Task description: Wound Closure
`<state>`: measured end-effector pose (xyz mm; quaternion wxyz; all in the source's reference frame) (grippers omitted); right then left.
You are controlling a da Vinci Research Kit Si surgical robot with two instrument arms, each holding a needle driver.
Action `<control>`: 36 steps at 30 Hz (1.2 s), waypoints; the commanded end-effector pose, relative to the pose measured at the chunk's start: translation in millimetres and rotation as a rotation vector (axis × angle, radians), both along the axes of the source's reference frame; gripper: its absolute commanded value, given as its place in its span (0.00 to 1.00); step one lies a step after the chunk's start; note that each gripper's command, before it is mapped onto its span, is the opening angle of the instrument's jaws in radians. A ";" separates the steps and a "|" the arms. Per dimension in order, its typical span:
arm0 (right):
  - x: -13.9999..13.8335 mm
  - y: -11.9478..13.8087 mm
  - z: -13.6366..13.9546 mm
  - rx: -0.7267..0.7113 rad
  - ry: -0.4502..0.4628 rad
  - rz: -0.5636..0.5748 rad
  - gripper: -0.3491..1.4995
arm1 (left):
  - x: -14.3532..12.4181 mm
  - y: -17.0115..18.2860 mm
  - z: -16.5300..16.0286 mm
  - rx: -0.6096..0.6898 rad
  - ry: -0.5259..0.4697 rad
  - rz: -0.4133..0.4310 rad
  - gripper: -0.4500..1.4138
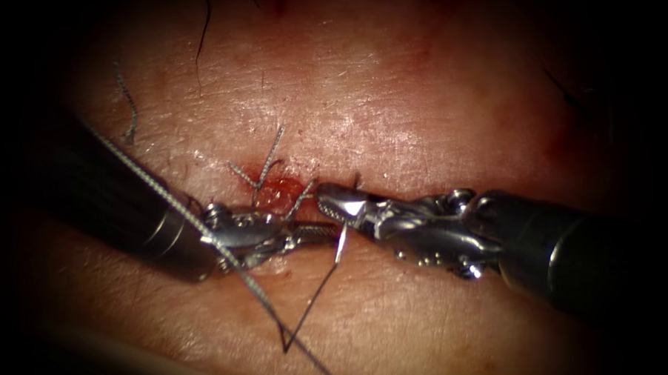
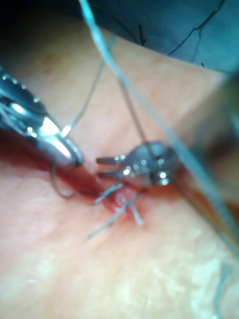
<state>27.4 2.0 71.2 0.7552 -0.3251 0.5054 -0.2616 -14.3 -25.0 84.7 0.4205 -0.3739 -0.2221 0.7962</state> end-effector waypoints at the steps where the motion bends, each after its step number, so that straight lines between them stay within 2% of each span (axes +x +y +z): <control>1: 0.9 -0.6 0.7 0.025 0.002 -0.002 0.00 | 0.0 -1.0 0.5 0.004 0.002 0.001 0.42; 8: 0.9 -1.4 2.3 0.148 -0.009 0.007 0.00 | 0.3 -0.9 0.6 0.004 0.002 0.001 0.42; 15: 0.8 -1.3 2.6 0.165 -0.009 0.007 0.00 | 0.3 -0.9 0.6 0.004 0.003 0.000 0.42; 18: 0.7 -0.8 1.9 0.169 0.002 0.015 0.00 | 0.2 -0.9 0.6 0.003 0.003 -0.001 0.42; 21: 0.8 0.8 -1.1 0.190 0.039 0.040 0.00 | 0.1 -1.1 0.8 0.002 0.007 -0.001 0.42; 24: 1.3 2.1 -1.9 0.340 0.080 0.063 0.00 | 0.1 -1.0 0.8 0.002 0.008 -0.001 0.42; 26: 1.6 2.3 -1.0 0.457 0.092 0.068 0.00 | 0.1 -1.0 0.8 0.002 0.007 -0.001 0.42; 27: 1.8 2.7 0.4 0.596 0.107 0.100 0.00 | 0.1 -1.0 0.8 0.002 0.008 -0.001 0.42; 30: 1.1 3.6 1.7 0.745 0.150 0.146 0.00 | 0.1 -1.0 0.8 0.007 0.008 -0.005 0.42; 36: -0.7 7.0 1.9 1.017 0.295 0.250 0.00 | 0.2 -0.9 1.0 0.006 0.008 -0.006 0.42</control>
